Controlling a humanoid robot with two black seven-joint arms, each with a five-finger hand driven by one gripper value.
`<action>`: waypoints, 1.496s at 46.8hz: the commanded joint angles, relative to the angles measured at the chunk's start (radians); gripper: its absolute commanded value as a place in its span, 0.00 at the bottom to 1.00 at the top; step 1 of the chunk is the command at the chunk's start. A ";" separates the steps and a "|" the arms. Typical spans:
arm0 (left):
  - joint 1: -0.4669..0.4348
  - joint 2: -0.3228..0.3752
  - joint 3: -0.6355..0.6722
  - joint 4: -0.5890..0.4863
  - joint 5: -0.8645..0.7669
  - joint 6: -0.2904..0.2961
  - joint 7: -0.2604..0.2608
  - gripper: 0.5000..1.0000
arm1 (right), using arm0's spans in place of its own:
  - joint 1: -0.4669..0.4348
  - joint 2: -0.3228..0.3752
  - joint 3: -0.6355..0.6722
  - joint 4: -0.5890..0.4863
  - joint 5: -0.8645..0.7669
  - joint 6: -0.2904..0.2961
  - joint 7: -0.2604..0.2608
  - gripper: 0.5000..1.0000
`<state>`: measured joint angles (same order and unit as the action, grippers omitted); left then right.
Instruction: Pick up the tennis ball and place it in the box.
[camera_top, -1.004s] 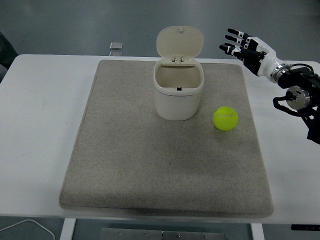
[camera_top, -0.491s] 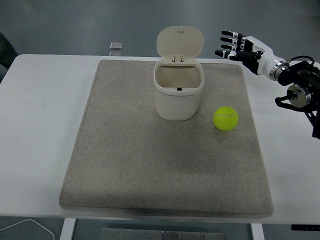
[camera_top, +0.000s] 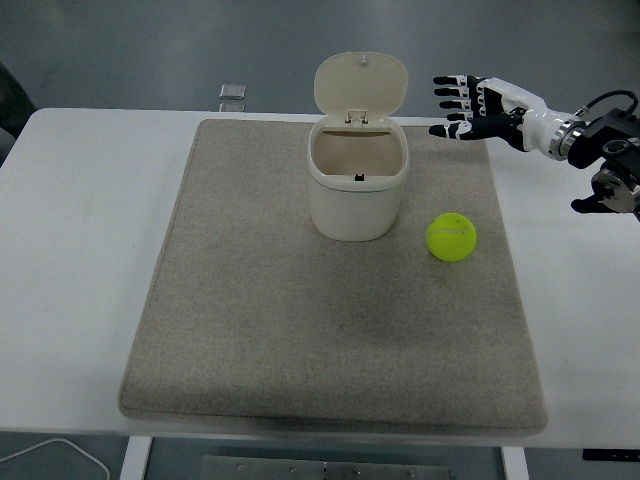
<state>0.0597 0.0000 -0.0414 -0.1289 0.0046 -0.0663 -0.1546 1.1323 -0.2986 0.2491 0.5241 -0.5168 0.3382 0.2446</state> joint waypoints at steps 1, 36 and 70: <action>0.000 0.000 0.000 0.000 0.000 -0.001 0.000 0.98 | 0.003 -0.008 -0.002 0.004 0.000 0.018 0.001 0.86; 0.000 0.000 0.000 0.000 0.000 0.000 0.000 0.98 | -0.066 -0.289 -0.002 0.408 -0.351 0.039 0.074 0.86; 0.000 0.000 0.000 0.000 0.000 0.000 0.000 0.98 | -0.114 -0.321 -0.017 0.521 -0.718 -0.034 0.078 0.86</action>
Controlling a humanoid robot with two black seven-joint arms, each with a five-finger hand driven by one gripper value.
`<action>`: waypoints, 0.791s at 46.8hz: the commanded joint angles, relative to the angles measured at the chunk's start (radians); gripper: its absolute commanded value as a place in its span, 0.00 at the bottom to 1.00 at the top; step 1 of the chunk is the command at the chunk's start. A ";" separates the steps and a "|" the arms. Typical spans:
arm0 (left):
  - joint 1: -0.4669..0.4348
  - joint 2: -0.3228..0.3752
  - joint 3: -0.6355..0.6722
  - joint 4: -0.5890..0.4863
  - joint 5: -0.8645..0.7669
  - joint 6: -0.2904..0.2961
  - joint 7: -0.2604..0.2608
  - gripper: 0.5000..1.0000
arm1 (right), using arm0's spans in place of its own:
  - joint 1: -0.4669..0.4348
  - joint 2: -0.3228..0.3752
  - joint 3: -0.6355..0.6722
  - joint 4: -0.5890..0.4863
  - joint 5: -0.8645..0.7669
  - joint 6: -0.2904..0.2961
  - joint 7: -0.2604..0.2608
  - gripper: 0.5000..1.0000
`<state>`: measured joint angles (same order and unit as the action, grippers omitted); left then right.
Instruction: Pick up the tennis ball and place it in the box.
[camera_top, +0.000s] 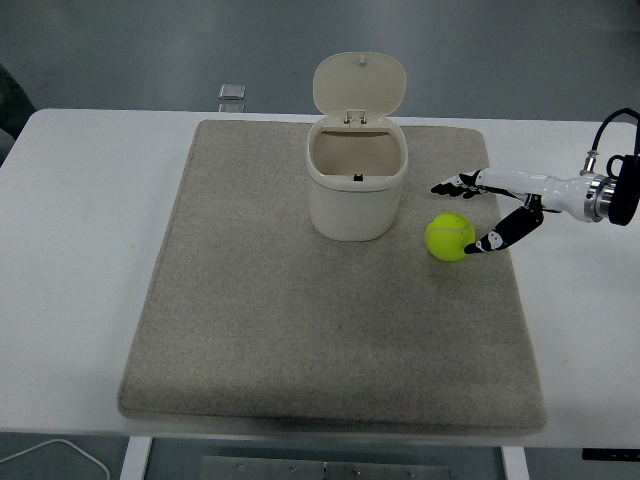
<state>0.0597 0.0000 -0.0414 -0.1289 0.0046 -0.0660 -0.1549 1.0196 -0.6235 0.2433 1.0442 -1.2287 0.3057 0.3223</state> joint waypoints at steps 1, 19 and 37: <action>0.000 0.000 0.000 0.000 0.000 0.000 0.000 0.98 | -0.003 0.004 -0.016 -0.001 -0.008 -0.003 0.000 0.86; 0.000 0.000 0.000 0.000 0.000 0.000 0.000 0.98 | -0.029 0.022 -0.032 -0.003 -0.044 -0.079 0.001 0.86; 0.000 0.000 0.000 0.000 0.000 -0.001 0.000 0.98 | -0.029 0.045 -0.030 -0.003 -0.046 -0.089 0.003 0.84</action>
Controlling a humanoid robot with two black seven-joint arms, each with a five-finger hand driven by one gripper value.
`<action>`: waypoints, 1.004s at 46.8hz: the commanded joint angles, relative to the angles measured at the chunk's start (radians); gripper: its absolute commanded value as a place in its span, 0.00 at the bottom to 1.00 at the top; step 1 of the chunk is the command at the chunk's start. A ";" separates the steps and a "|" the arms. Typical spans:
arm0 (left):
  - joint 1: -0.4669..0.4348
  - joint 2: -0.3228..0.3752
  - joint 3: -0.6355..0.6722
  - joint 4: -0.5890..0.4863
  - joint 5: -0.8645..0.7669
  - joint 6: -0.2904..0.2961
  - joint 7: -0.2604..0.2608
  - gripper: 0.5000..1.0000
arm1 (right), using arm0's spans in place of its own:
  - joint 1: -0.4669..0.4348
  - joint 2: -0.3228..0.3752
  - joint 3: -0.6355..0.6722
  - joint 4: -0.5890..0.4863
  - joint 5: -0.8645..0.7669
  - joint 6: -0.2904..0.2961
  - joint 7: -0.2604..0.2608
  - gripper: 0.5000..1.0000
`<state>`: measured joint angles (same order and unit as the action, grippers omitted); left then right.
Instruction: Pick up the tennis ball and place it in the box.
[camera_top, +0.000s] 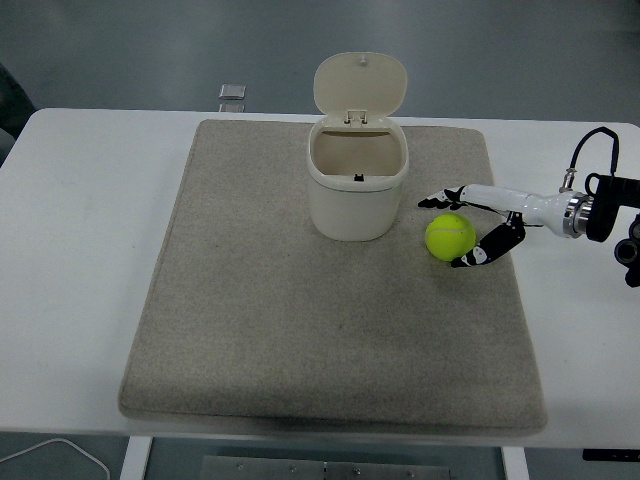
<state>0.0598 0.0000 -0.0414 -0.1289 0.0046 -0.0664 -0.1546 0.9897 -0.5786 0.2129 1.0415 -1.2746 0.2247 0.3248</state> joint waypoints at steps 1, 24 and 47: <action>0.000 0.000 0.000 0.000 0.000 0.000 0.000 0.98 | 0.000 0.000 0.000 0.000 -0.002 -0.011 0.000 0.83; 0.000 0.000 0.000 0.000 0.000 0.000 0.000 0.98 | 0.000 -0.001 -0.003 0.000 -0.052 -0.019 0.000 0.27; 0.000 0.000 0.000 0.000 0.000 -0.001 0.000 0.98 | 0.004 -0.006 -0.001 0.000 -0.052 -0.019 0.019 0.00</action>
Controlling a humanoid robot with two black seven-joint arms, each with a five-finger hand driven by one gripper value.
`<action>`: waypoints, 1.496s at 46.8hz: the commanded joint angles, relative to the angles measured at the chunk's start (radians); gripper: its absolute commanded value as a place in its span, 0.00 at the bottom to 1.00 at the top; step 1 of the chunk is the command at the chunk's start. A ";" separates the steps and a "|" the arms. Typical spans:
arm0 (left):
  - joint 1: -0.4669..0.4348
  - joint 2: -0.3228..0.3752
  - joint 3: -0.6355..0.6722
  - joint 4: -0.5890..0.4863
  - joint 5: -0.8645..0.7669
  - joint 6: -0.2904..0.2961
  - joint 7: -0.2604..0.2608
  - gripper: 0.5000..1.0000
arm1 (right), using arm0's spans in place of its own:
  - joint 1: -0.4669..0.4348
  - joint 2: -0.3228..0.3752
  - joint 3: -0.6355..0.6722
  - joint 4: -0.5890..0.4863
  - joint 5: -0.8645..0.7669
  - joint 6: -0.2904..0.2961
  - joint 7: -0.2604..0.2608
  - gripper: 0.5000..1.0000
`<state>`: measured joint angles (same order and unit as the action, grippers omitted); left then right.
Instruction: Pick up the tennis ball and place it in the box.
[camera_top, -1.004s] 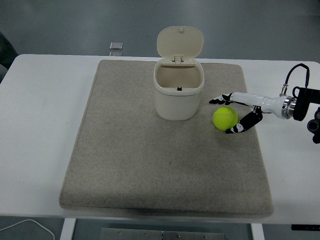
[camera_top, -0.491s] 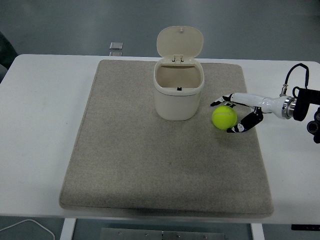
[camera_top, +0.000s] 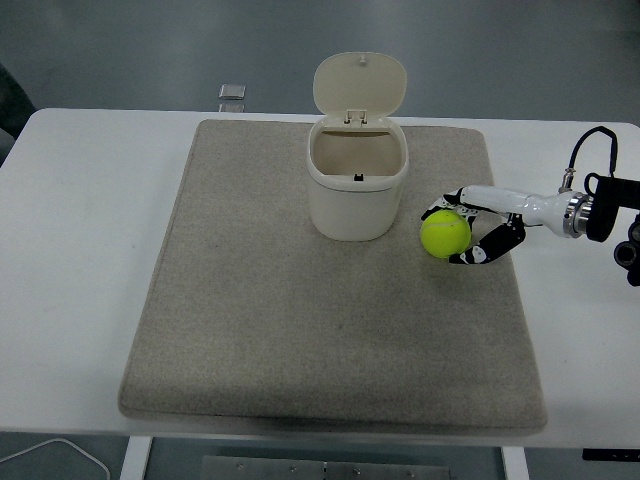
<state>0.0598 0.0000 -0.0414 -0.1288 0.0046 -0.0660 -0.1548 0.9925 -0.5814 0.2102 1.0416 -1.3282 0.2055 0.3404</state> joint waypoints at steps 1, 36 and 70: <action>0.000 0.000 0.000 0.000 0.000 -0.002 0.000 0.98 | 0.003 -0.005 0.002 0.000 0.001 0.000 0.005 0.00; 0.000 0.000 0.000 0.000 0.000 0.000 0.000 0.98 | 0.120 -0.106 0.020 0.057 0.034 -0.008 0.091 0.00; 0.000 0.000 0.000 0.000 0.000 -0.001 0.000 0.98 | 0.258 0.058 0.018 0.052 0.110 0.009 0.083 0.00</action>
<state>0.0597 0.0000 -0.0414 -0.1289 0.0046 -0.0666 -0.1546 1.2500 -0.5395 0.2284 1.0969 -1.2180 0.2156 0.4250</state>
